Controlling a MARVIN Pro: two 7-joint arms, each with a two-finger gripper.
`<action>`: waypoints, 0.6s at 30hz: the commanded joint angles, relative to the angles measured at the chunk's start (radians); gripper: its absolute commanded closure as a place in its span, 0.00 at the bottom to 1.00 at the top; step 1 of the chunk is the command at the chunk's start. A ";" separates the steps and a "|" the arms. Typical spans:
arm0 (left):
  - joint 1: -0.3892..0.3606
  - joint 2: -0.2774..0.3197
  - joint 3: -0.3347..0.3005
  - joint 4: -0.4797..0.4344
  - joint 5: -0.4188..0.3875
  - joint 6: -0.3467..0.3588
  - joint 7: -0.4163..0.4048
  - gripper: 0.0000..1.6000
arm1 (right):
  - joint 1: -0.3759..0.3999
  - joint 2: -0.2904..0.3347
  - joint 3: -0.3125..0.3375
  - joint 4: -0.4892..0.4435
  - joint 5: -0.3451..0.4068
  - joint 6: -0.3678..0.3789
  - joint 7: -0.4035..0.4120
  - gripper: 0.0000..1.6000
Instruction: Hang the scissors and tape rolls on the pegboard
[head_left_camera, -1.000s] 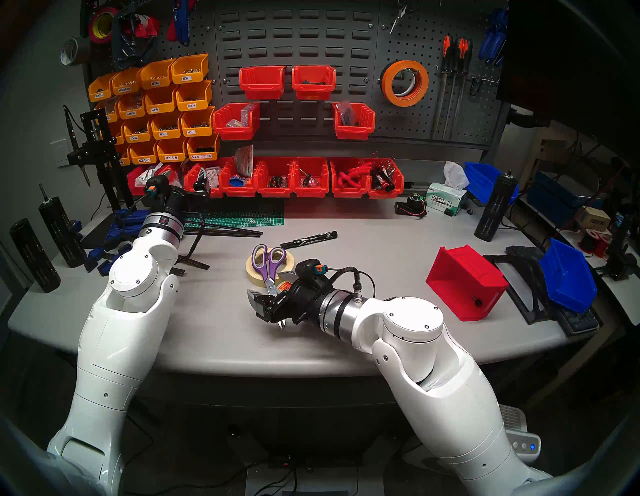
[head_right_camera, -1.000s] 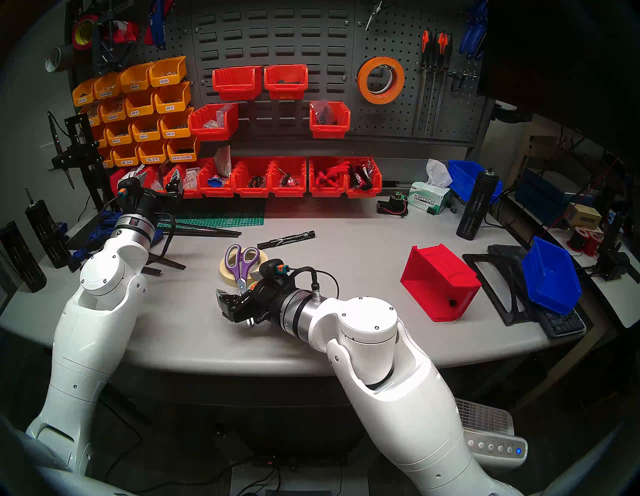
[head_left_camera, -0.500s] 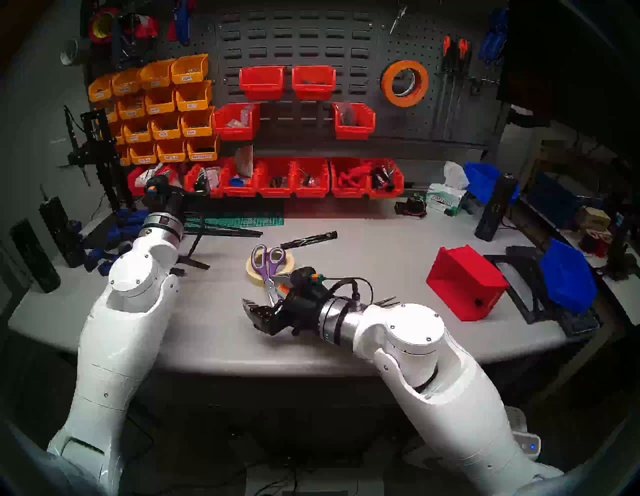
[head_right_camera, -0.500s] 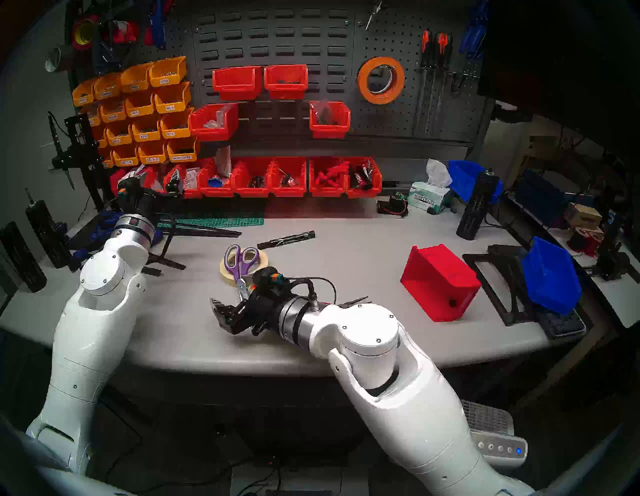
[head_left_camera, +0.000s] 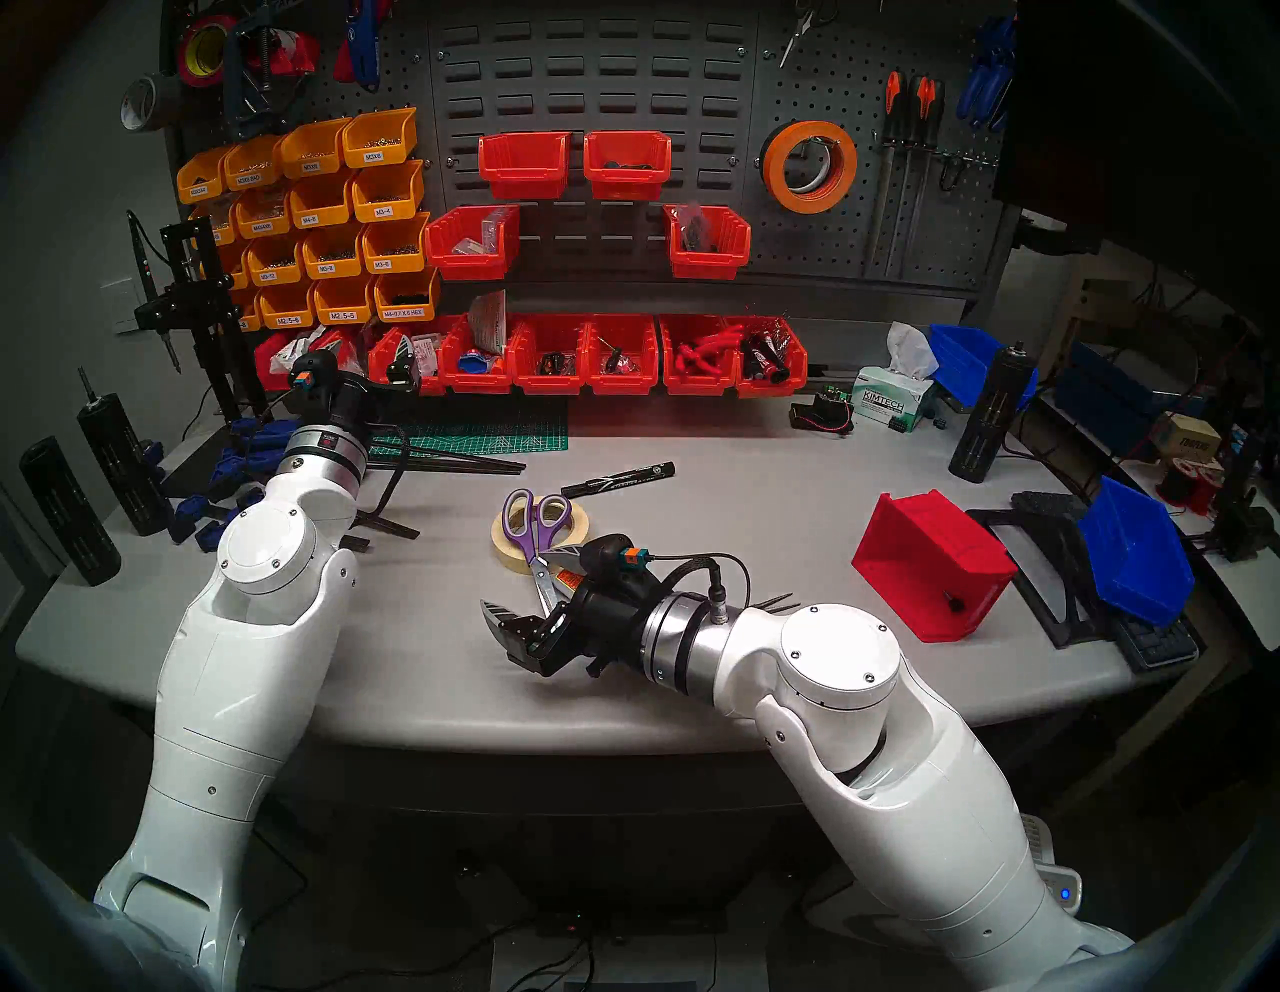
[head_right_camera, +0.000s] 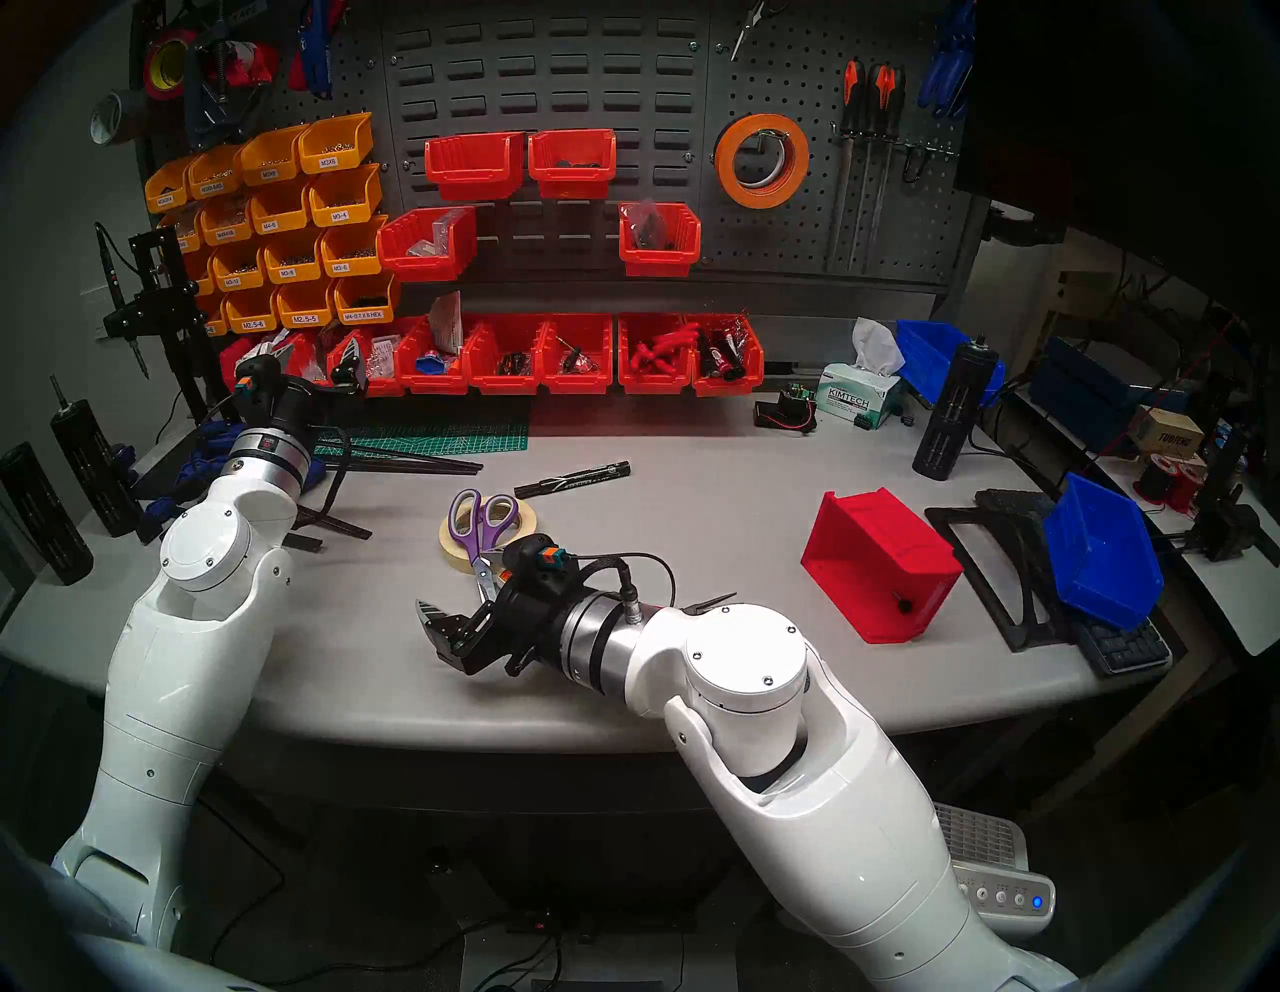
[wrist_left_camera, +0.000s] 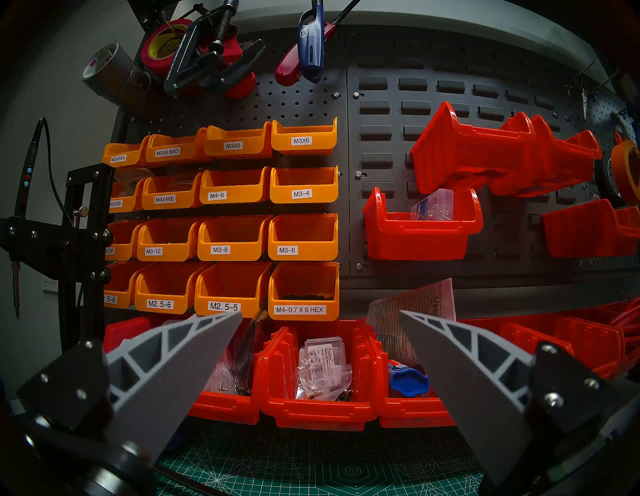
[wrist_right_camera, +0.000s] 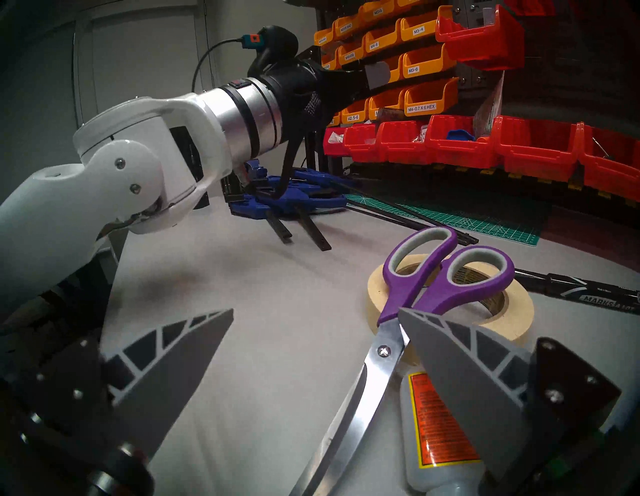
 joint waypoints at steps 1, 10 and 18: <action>-0.029 0.001 -0.013 -0.030 -0.002 -0.012 0.002 0.00 | 0.000 -0.006 -0.001 -0.054 0.001 0.024 -0.007 0.00; -0.029 0.001 -0.013 -0.030 -0.002 -0.012 0.002 0.00 | -0.025 -0.007 -0.003 -0.054 0.001 0.057 -0.014 0.00; -0.029 0.001 -0.013 -0.030 -0.002 -0.012 0.002 0.00 | -0.031 -0.005 -0.005 -0.053 -0.001 0.057 -0.018 0.00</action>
